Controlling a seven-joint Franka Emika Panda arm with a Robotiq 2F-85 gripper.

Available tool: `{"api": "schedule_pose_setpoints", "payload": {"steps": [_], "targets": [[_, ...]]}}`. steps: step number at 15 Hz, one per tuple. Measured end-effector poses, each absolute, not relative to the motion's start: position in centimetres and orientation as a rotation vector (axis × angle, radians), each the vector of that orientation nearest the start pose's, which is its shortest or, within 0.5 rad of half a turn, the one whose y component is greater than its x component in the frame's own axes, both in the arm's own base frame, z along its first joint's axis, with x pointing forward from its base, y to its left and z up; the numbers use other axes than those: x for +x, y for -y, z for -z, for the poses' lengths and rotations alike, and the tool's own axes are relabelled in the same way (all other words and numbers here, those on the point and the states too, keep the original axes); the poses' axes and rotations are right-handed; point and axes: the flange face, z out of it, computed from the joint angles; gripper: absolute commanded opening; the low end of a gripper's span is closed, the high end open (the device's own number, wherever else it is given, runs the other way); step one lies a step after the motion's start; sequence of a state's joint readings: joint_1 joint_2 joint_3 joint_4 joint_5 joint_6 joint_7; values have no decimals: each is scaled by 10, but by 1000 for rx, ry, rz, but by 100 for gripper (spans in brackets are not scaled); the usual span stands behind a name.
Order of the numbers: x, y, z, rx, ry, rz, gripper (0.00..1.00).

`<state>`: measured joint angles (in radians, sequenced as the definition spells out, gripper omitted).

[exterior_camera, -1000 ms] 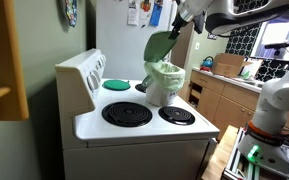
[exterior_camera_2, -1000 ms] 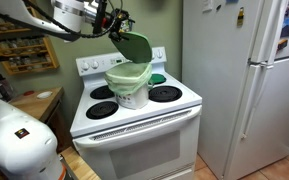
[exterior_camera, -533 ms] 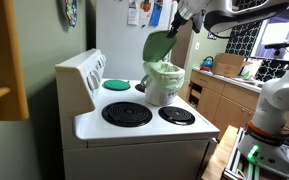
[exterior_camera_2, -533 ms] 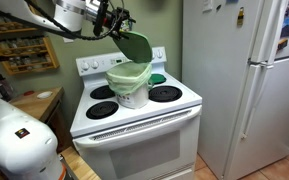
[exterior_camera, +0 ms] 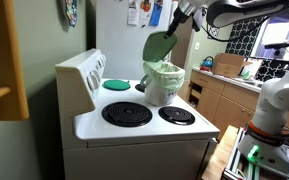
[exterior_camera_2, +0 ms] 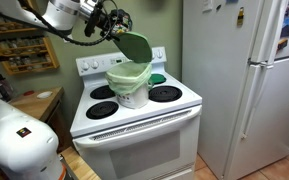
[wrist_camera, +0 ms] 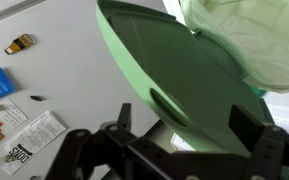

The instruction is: Open the waste bin lid

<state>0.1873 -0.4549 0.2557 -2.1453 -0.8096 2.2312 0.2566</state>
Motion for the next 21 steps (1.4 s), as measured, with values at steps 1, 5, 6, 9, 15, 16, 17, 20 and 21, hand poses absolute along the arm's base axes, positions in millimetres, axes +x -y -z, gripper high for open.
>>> {"api": "schedule_pose_setpoints", "payload": {"steps": [1,5,6,9,15,16,17,20,21], "targets": [[411,-206,-649,2266,-602,-952,100],[376,-231,-660,2395,-459,-1024,100],[367,-233,-664,2432,-415,-1033,100],[347,-232,-668,2464,-337,-1060,100],[345,-230,-665,2489,-304,-1055,100],[344,-232,-668,2541,-281,-1058,100],[342,-235,-673,2597,-261,-1062,100],[335,-239,-688,2774,-182,-1033,100],[333,-237,-691,2825,-148,-996,100]]}}
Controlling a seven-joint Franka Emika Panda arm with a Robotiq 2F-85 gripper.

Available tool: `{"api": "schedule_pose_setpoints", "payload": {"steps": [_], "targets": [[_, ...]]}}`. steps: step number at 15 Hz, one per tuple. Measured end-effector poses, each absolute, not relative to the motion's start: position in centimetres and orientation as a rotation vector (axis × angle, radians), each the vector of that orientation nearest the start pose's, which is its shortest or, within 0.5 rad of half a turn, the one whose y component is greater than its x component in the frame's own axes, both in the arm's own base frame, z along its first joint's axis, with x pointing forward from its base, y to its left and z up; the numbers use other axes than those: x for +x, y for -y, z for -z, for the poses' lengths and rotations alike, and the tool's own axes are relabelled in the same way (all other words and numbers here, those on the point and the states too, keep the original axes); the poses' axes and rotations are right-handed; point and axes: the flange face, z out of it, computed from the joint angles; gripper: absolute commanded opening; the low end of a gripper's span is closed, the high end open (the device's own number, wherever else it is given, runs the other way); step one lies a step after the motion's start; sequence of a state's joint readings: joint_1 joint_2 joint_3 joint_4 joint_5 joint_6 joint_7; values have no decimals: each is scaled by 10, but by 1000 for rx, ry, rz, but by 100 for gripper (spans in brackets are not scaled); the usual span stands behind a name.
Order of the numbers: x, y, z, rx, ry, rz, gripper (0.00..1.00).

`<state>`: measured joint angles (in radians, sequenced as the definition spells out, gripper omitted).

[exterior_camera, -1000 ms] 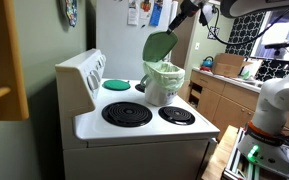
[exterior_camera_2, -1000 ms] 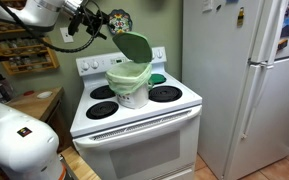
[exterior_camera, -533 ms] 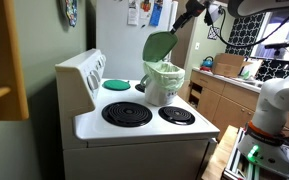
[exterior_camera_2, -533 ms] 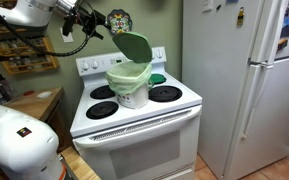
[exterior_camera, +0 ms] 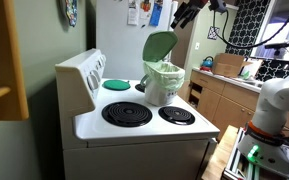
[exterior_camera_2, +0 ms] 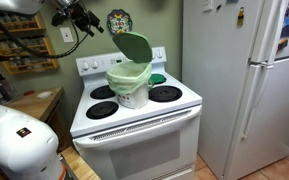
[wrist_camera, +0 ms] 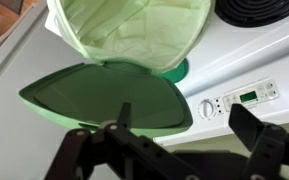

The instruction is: Open the waste bin lid

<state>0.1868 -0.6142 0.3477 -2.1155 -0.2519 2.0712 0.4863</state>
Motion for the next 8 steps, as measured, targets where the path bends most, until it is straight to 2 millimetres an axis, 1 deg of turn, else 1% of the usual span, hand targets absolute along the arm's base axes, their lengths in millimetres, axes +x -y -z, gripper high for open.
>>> {"api": "schedule_pose_setpoints", "payload": {"steps": [4,6,8], "targets": [[327,-219,-695,-3162,-15,873,100],[326,-214,-696,-3178,-49,839,100],[326,-214,-696,-3178,-60,835,100]]}}
